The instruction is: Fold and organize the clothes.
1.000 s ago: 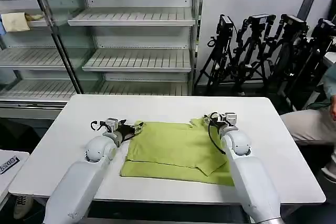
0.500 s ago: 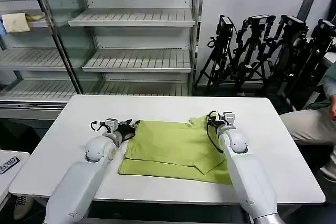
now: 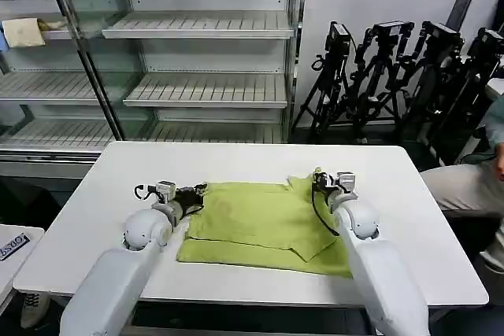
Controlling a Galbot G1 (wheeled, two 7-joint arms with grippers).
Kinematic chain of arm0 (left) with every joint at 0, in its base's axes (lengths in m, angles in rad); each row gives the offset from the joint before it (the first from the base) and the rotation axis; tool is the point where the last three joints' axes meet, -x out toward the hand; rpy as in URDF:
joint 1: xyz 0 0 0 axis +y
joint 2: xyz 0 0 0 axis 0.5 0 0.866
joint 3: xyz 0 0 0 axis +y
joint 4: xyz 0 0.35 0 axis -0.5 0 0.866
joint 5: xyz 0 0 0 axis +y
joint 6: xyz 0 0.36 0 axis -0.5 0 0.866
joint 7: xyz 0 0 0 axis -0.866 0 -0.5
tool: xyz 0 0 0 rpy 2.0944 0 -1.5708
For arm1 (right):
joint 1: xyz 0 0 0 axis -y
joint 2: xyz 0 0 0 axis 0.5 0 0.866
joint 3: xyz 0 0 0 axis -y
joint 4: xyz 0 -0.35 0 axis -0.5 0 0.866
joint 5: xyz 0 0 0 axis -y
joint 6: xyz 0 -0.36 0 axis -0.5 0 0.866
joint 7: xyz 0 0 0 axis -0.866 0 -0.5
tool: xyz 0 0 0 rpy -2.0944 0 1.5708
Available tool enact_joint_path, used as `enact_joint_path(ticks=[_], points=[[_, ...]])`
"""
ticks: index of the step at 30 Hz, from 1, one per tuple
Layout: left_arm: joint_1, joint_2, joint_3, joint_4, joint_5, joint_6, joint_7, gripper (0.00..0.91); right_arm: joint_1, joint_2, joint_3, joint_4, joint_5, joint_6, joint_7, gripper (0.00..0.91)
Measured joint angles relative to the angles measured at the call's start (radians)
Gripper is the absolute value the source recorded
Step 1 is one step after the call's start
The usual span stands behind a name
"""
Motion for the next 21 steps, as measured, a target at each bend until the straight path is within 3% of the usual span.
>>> enact_joint_path(ticks=[12, 21], points=[[0.187, 0.048, -0.081, -0.233, -0.022, -0.028, -0.047, 0.01, -0.246, -0.088, 0.079, 0.289, 0.057, -0.012, 0.019, 0.0], [0.344, 0.067, -0.14, -0.343, -0.019, -0.049, -0.045, 0.01, -0.41, -0.106, 0.136, 0.437, 0.069, -0.01, 0.027, 0.0]])
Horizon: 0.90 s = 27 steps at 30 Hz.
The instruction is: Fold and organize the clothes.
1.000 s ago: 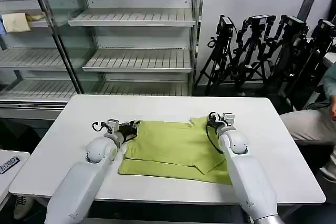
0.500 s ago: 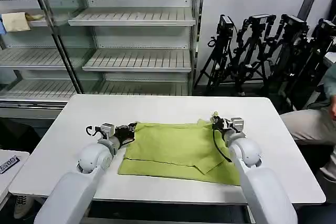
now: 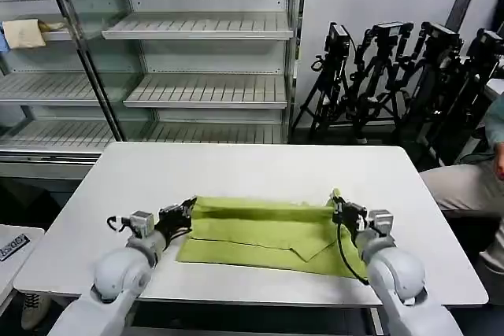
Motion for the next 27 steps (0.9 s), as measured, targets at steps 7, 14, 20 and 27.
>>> enact_joint_path(ticks=[7, 14, 20, 27], points=[[0.057, -0.002, -0.003, -0.041, 0.016, -0.004, 0.0, 0.01, -0.073, -0.004, 0.034, 0.056, 0.001, -0.001, 0.011, 0.0], [0.095, 0.006, -0.007, -0.075, 0.027, -0.003, -0.003, 0.01, -0.128, -0.004, 0.063, 0.102, -0.003, -0.002, 0.019, 0.0], [0.116, 0.005, -0.001, -0.092, 0.044, 0.006, -0.006, 0.907, -0.15, 0.0, 0.073, 0.111, -0.008, 0.0, 0.019, 0.907], [0.121, -0.005, 0.004, -0.1, 0.066, 0.007, -0.024, 0.907, -0.182, 0.002, 0.094, 0.14, -0.013, 0.009, 0.0, 0.907]])
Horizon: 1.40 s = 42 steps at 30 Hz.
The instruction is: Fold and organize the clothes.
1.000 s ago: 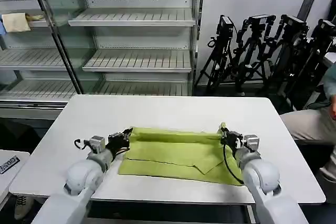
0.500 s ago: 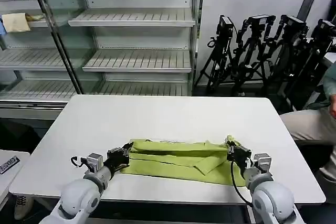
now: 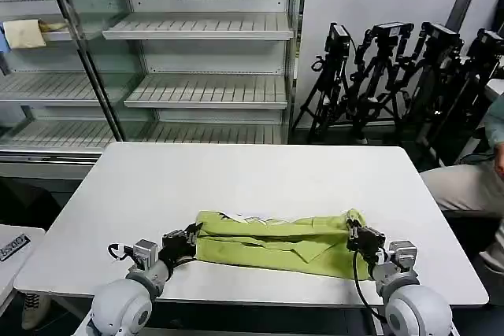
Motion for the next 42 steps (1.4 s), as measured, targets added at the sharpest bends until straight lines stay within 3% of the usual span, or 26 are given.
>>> enact_joint_path(ticks=[16, 17, 18, 42], points=[[-0.027, -0.041, 0.076, -0.032, -0.077, 0.021, -0.235, 0.907, -0.13, 0.011, 0.095, 0.136, -0.014, 0.037, -0.062, 0.907], [-0.027, -0.045, 0.086, -0.028, -0.081, 0.024, -0.258, 0.685, -0.141, 0.012, 0.103, 0.148, -0.013, 0.04, -0.065, 0.907], [-0.027, -0.048, 0.094, -0.024, -0.085, 0.026, -0.274, 0.01, -0.151, 0.012, 0.11, 0.157, -0.013, 0.042, -0.067, 0.907], [-0.081, -0.091, 0.164, 0.056, -0.09, 0.041, -0.388, 0.01, -0.211, 0.034, 0.149, 0.212, -0.026, 0.053, -0.077, 0.907]])
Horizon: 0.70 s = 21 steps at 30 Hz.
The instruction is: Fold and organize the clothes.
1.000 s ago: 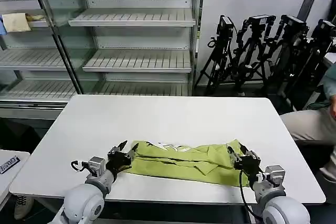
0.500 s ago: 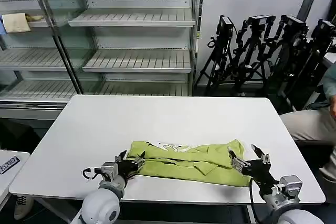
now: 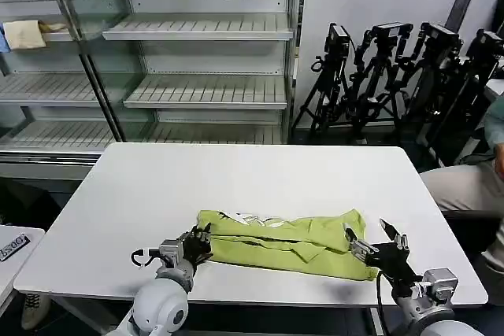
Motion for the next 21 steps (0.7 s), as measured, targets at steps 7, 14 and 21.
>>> enact_joint_path(ticks=[7, 14, 21], points=[[0.021, 0.045, -0.072, 0.02, 0.035, 0.001, 0.043, 0.01, 0.013, -0.005, -0.007, -0.001, 0.0, 0.001, -0.001, 0.907], [0.055, 0.157, -0.246, 0.059, 0.049, 0.003, 0.121, 0.01, 0.028, 0.001, -0.02, -0.01, -0.001, 0.007, -0.002, 0.907], [0.103, 0.228, -0.421, 0.028, 0.068, 0.002, 0.209, 0.01, 0.031, -0.002, -0.015, -0.007, -0.001, 0.01, -0.003, 0.907]])
